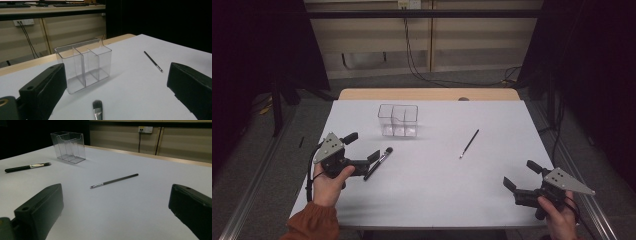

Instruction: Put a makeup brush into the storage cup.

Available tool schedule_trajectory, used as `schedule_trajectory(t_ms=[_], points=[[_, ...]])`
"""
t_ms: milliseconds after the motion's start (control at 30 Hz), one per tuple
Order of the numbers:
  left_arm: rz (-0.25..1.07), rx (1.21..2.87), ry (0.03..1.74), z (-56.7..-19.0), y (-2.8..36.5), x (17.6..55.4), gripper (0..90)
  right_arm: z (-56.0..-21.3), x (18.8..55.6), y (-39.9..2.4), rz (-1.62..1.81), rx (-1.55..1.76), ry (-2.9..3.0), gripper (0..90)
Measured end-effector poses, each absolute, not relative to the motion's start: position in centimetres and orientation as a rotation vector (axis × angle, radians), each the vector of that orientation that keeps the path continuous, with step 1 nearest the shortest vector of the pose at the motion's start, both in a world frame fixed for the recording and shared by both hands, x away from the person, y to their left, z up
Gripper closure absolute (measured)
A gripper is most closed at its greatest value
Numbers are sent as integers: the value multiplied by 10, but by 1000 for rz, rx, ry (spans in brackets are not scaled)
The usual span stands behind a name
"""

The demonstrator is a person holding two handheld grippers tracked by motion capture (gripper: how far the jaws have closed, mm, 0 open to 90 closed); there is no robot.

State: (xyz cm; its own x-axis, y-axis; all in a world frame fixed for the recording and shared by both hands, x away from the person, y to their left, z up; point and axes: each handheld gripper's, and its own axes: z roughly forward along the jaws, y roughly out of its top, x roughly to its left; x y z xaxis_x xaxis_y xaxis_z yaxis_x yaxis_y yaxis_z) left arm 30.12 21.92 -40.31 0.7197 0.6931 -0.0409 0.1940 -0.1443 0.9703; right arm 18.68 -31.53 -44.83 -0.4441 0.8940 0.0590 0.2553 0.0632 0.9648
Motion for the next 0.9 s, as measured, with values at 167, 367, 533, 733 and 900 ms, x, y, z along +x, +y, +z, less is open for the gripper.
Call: schedule_trajectory(t_ms=[167,367,533,733,900], points=[[507,1691,717,-400,215,306,26,-449,187,-315,1400,1138,1778,0],[485,1687,695,-394,209,315,27,-449,188,-314,1401,1136,1780,0],[480,1690,703,-393,205,323,27,-449,188,-314,1407,1148,1776,0],[461,1707,716,-392,200,336,26,-449,189,-314,1403,1140,1780,0],[462,1721,723,-395,197,342,26,-449,189,-313,1405,1137,1786,0]])
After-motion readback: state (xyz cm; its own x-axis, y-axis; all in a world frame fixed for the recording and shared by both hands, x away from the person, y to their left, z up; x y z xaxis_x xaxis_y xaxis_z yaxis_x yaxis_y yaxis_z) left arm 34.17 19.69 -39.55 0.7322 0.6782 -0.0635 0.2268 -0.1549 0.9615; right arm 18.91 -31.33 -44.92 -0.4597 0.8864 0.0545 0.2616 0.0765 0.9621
